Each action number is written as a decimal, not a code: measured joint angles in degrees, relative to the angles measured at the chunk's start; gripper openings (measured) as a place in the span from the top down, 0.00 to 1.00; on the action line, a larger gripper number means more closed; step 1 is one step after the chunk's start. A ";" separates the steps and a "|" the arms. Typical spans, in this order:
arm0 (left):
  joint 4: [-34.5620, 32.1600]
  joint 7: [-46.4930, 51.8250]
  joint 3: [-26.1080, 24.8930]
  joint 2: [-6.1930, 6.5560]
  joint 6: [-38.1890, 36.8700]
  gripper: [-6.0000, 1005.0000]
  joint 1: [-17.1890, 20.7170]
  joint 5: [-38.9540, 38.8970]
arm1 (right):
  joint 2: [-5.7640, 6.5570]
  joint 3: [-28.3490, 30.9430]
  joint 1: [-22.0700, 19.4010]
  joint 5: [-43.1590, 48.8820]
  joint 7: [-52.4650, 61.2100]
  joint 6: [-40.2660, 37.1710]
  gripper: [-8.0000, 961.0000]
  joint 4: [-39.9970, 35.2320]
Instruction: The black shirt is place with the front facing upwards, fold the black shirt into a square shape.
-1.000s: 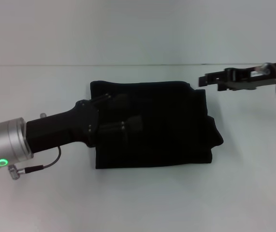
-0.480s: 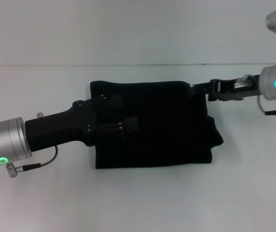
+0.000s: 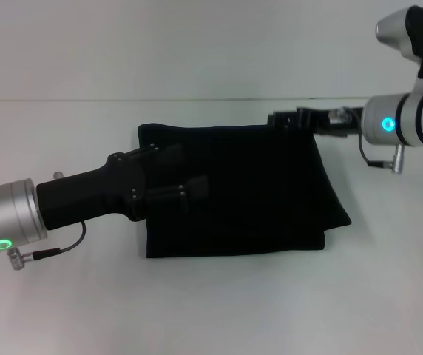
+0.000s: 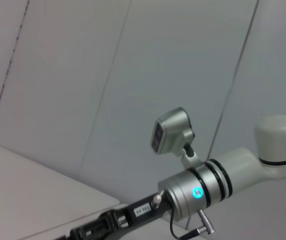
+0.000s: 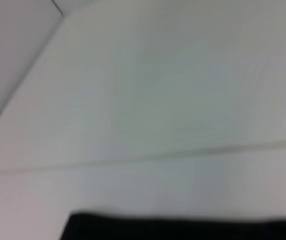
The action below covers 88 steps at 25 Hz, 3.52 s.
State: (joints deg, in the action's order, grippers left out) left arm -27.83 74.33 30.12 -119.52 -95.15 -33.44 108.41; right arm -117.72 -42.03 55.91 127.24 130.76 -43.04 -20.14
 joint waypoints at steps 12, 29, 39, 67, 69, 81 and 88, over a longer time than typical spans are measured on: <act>0.60 0.20 -0.73 -0.34 1.11 0.10 0.81 -0.60 | 2.53 -0.86 0.02 -9.55 -8.67 2.47 0.15 -0.41; 1.12 0.98 -1.51 0.00 1.38 0.10 0.61 -0.63 | 10.11 -3.98 -5.77 0.11 5.67 -24.27 0.15 -2.66; 1.06 1.07 -1.59 0.09 2.60 0.10 0.81 -0.66 | 7.68 -5.16 -8.29 0.60 5.26 -26.38 0.15 -1.98; 1.10 2.55 -1.55 0.09 4.19 0.10 0.35 -0.66 | 7.09 -2.64 -12.03 -7.56 0.80 -36.00 0.95 -9.18; 1.11 2.82 -1.56 0.09 4.19 0.10 0.30 -0.66 | 7.32 -2.70 -12.28 -7.00 1.52 -35.52 0.99 -9.23; 1.13 3.36 -1.44 -0.23 4.16 0.10 -0.12 -0.66 | 9.24 -2.72 -13.81 -0.07 6.02 -32.86 0.86 -8.74; 1.21 3.36 -1.46 -0.29 4.17 0.10 -0.47 -0.66 | 7.27 -3.47 -12.74 -0.01 5.56 -30.29 0.53 -8.22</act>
State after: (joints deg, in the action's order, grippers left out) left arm -26.62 77.70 28.66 -119.81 -90.98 -33.90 107.75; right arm -110.44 -45.50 43.17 127.23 136.32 -73.32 -28.36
